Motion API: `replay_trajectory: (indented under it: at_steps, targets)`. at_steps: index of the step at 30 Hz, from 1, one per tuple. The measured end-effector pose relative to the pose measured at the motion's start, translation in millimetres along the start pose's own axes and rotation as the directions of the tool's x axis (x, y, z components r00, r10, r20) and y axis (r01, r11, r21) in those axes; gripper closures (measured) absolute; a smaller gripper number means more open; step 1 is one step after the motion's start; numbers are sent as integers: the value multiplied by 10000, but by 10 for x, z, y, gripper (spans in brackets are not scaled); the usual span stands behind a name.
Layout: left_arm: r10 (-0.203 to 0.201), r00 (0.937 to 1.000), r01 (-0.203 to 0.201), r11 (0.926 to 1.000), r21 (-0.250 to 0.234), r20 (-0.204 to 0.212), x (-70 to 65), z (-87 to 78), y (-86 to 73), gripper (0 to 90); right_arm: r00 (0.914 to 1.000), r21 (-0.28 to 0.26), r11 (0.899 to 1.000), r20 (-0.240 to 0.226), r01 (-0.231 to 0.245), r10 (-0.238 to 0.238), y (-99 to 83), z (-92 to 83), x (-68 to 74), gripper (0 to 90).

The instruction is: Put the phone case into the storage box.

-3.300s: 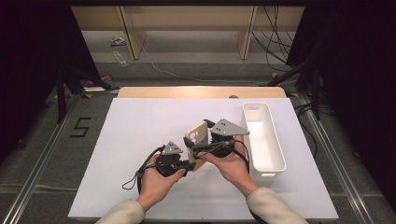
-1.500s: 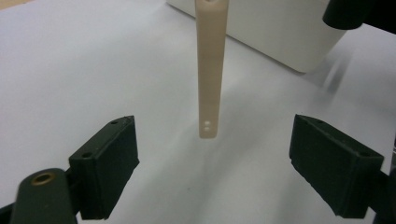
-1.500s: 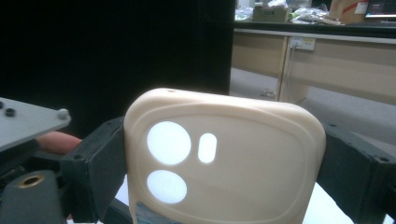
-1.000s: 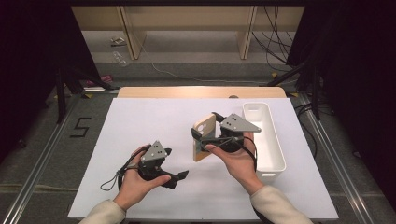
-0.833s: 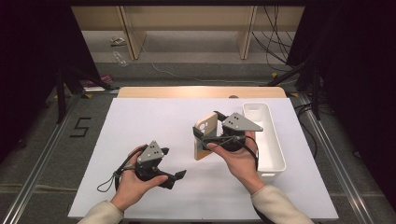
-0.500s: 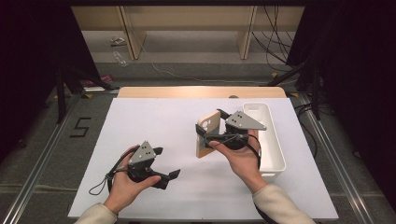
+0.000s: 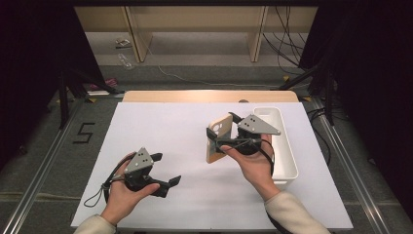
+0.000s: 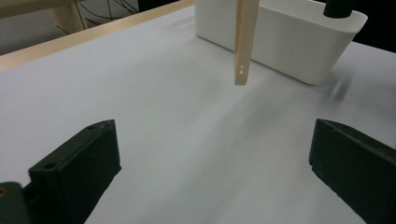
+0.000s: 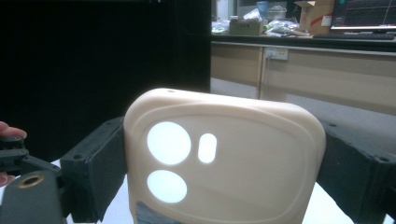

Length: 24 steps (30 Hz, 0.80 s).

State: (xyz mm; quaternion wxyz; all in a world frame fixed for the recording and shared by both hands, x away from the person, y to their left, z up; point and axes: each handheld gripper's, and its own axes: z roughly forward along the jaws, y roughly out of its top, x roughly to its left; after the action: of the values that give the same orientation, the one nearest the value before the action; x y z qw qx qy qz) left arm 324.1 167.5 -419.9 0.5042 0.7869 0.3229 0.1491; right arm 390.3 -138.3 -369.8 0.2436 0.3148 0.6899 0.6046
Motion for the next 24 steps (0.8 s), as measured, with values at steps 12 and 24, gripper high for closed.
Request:
replay_trajectory:
  at_steps: [12,24]
  targets:
    - [-141,9997,137,9998,-164,-213,65,-70,-25,16,9999,-99,10000,139,-1,2,29,-26,-43,113]
    - [-171,9993,160,9993,-343,-321,135,-77,-49,15,9997,-190,9998,235,-86,90,60,-52,-86,113]
